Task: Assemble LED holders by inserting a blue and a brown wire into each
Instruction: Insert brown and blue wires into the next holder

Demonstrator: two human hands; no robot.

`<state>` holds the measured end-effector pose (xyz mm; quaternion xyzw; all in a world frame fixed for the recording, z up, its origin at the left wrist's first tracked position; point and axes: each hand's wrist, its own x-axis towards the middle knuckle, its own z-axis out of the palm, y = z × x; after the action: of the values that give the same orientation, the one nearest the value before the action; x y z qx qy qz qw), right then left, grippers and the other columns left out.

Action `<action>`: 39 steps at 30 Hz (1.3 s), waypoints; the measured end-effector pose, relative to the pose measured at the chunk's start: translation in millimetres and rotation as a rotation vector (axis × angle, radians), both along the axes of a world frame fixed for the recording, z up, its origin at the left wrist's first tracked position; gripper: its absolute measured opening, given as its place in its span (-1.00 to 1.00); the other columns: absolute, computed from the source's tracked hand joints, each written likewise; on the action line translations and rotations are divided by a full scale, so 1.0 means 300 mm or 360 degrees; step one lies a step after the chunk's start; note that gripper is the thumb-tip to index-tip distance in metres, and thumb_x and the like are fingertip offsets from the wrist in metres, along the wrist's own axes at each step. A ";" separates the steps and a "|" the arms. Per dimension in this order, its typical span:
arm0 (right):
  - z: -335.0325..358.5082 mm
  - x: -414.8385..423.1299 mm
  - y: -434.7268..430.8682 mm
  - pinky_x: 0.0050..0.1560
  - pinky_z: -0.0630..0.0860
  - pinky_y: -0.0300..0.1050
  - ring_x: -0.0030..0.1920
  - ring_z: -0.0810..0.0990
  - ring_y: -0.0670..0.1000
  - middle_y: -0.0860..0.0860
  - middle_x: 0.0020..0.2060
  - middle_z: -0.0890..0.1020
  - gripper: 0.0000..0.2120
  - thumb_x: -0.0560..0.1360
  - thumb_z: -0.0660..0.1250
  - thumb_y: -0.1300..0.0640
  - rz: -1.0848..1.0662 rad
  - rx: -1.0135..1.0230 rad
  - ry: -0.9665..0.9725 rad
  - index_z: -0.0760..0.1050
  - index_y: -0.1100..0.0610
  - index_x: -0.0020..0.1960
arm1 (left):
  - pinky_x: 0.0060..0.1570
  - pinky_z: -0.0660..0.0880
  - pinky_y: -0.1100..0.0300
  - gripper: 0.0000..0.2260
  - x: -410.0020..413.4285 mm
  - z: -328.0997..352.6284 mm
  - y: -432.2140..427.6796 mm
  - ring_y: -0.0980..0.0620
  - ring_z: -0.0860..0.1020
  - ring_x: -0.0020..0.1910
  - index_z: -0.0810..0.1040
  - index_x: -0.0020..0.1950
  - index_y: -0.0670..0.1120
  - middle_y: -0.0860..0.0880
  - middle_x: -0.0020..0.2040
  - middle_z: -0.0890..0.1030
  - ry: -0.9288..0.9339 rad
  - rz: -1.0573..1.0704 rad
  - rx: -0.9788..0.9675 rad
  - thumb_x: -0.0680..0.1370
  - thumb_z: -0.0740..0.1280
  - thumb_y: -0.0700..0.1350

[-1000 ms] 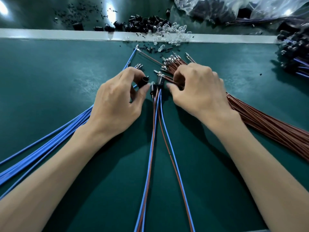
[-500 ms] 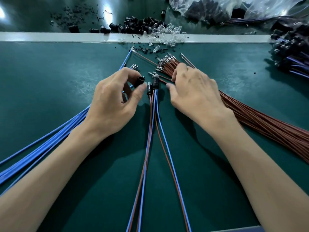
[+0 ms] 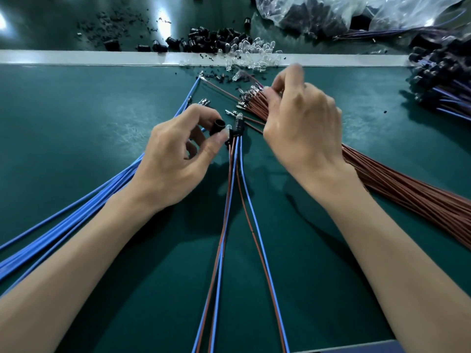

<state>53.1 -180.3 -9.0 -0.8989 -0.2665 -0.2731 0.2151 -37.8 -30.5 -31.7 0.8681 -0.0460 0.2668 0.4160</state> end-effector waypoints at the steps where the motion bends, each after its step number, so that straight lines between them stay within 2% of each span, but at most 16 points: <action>1: 0.008 -0.007 0.004 -0.34 0.23 -0.13 -0.34 0.37 0.05 0.05 -0.32 0.49 -0.81 0.61 0.19 0.09 0.0101 0.0044 -0.0026 0.43 0.22 0.04 | -0.30 0.48 0.02 -0.92 -0.002 0.005 -0.003 0.00 0.56 -0.35 0.42 0.01 -0.01 -0.04 -0.14 0.60 -0.0003 -0.0057 -0.0032 0.56 0.29 -0.07; 3: 0.014 -0.031 0.014 -0.34 0.28 -0.16 -0.35 0.45 0.05 0.07 -0.31 0.54 -0.83 0.58 0.23 0.11 0.0350 0.0030 -0.0044 0.47 0.23 -0.02 | -0.30 0.50 0.01 -0.92 -0.007 0.015 -0.010 0.02 0.58 -0.34 0.39 0.02 0.05 -0.10 -0.09 0.62 -0.0007 -0.0196 -0.0092 0.56 0.26 -0.05; 6: 0.007 -0.070 0.029 -0.35 0.42 -0.09 -0.25 0.54 0.12 0.11 -0.26 0.60 -0.80 0.52 0.19 0.16 0.0686 -0.0030 0.0034 0.51 0.28 -0.04 | -0.31 0.53 0.05 -0.87 -0.010 0.019 -0.013 0.07 0.58 -0.35 0.37 0.06 0.10 0.03 -0.10 0.57 -0.0053 -0.0270 -0.0124 0.56 0.25 -0.08; 10: 0.009 -0.076 0.027 -0.13 0.55 0.03 -0.07 0.56 0.17 0.16 -0.09 0.63 -0.73 0.44 0.27 0.34 0.0909 -0.0040 0.0154 0.50 0.34 0.14 | -0.32 0.48 0.33 -0.90 -0.005 0.006 -0.004 0.08 0.59 -0.32 0.42 0.07 -0.03 0.08 -0.11 0.55 -0.0137 -0.0096 -0.0158 0.57 0.28 -0.13; 12: 0.013 -0.079 0.024 -0.08 0.55 0.06 -0.03 0.58 0.17 0.16 -0.07 0.63 -0.67 0.46 0.27 0.31 0.0920 -0.0076 0.0231 0.46 0.31 0.23 | -0.31 0.45 0.37 -0.90 0.000 0.002 -0.002 0.10 0.59 -0.32 0.45 0.07 -0.04 0.06 -0.10 0.54 -0.0158 -0.0003 -0.0185 0.57 0.30 -0.15; 15: 0.007 -0.086 0.025 -0.21 0.53 0.05 -0.14 0.59 0.18 0.10 -0.16 0.62 -0.65 0.51 0.28 0.17 0.0827 -0.0185 0.0320 0.42 0.23 0.27 | -0.31 0.47 0.35 -0.93 0.006 -0.007 0.006 0.14 0.58 -0.34 0.48 0.03 -0.01 0.06 -0.12 0.56 -0.0183 0.0149 -0.0271 0.57 0.32 -0.12; 17: 0.001 -0.080 0.025 -0.29 0.43 -0.06 -0.20 0.60 0.18 0.04 -0.22 0.63 -0.73 0.53 0.27 0.05 0.0678 -0.0303 0.0234 0.48 0.16 0.16 | -0.37 0.43 0.36 -0.94 0.012 -0.007 0.020 0.23 0.57 -0.39 0.46 -0.01 0.06 0.11 -0.13 0.57 -0.0219 0.0344 -0.0417 0.57 0.31 -0.07; 20: -0.003 -0.060 0.016 -0.29 0.27 -0.13 -0.27 0.55 0.17 0.04 -0.33 0.60 -0.78 0.54 0.24 0.00 0.0534 -0.0375 0.0221 0.57 0.13 -0.03 | -0.44 0.35 0.35 -0.92 0.022 0.003 0.045 0.22 0.51 -0.45 0.38 -0.05 0.10 0.08 -0.10 0.54 -0.0338 0.0639 -0.0656 0.59 0.27 -0.02; 23: 0.005 -0.050 0.010 -0.34 0.28 -0.16 -0.46 0.34 -0.01 -0.02 -0.51 0.43 -0.78 0.52 0.31 0.08 0.0607 0.0010 0.0414 0.59 0.18 -0.21 | -0.40 0.38 0.39 -0.93 0.024 0.008 0.043 0.19 0.51 -0.45 0.35 -0.04 0.08 0.04 -0.08 0.55 -0.0328 0.0565 -0.0699 0.61 0.23 -0.05; 25: 0.009 -0.041 0.015 -0.41 0.27 -0.30 -0.55 0.36 -0.07 -0.07 -0.58 0.45 -0.76 0.53 0.33 0.15 0.0700 0.0358 0.0689 0.57 0.19 -0.29 | -0.35 0.41 0.42 -0.93 0.018 0.011 0.025 0.19 0.52 -0.43 0.35 -0.01 0.03 0.03 -0.07 0.58 -0.0242 0.0310 -0.0661 0.62 0.21 -0.12; 27: 0.011 -0.033 0.024 -0.49 0.26 -0.41 -0.64 0.37 -0.15 -0.06 -0.59 0.52 -0.75 0.55 0.30 0.19 0.0727 0.0713 0.1096 0.54 0.18 -0.30 | -0.31 0.43 0.41 -0.95 0.009 0.013 0.008 0.17 0.53 -0.41 0.37 0.03 -0.04 -0.02 -0.06 0.60 -0.0125 0.0044 -0.0603 0.61 0.21 -0.17; 29: 0.008 -0.026 0.032 -0.57 0.29 -0.35 -0.65 0.38 -0.15 -0.02 -0.56 0.56 -0.75 0.59 0.26 0.21 0.0701 0.1028 0.1503 0.50 0.18 -0.26 | -0.29 0.46 0.36 -0.92 0.000 0.016 -0.001 0.12 0.54 -0.40 0.38 0.07 -0.11 -0.08 -0.09 0.61 -0.0003 -0.0160 -0.0552 0.59 0.23 -0.19; 31: 0.001 -0.017 0.036 -0.57 0.32 -0.35 -0.62 0.42 -0.14 -0.01 -0.53 0.58 -0.78 0.61 0.21 0.21 0.0666 0.1266 0.1762 0.47 0.20 -0.20 | -0.28 0.50 0.28 -0.88 -0.008 0.018 -0.006 0.05 0.54 -0.40 0.39 0.07 -0.08 -0.11 -0.10 0.62 0.0107 -0.0299 -0.0532 0.56 0.27 -0.17; 35: -0.011 0.001 0.040 -0.45 0.44 -0.36 -0.49 0.53 -0.13 0.02 -0.42 0.63 -0.86 0.61 0.20 0.23 0.0720 0.1700 0.1949 0.47 0.22 -0.09 | -0.25 0.53 0.22 -0.89 -0.019 0.022 -0.010 0.11 0.56 -0.37 0.42 0.01 0.00 -0.13 -0.08 0.61 0.0179 -0.0405 -0.0495 0.52 0.31 -0.10; 39: -0.021 0.006 0.038 -0.28 0.51 -0.34 -0.36 0.58 -0.14 0.04 -0.30 0.65 -0.89 0.60 0.17 0.34 0.0815 0.1898 0.1918 0.46 0.23 0.01 | -0.23 0.54 0.18 -0.89 -0.019 0.021 -0.008 0.11 0.55 -0.36 0.45 0.00 0.00 -0.09 -0.10 0.61 0.0236 -0.0374 -0.0475 0.51 0.32 -0.13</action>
<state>54.8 -168.8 -15.2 -0.5409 -0.1143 0.2099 0.8064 -43.4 -33.0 -25.3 0.8027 -0.0763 0.1555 0.5706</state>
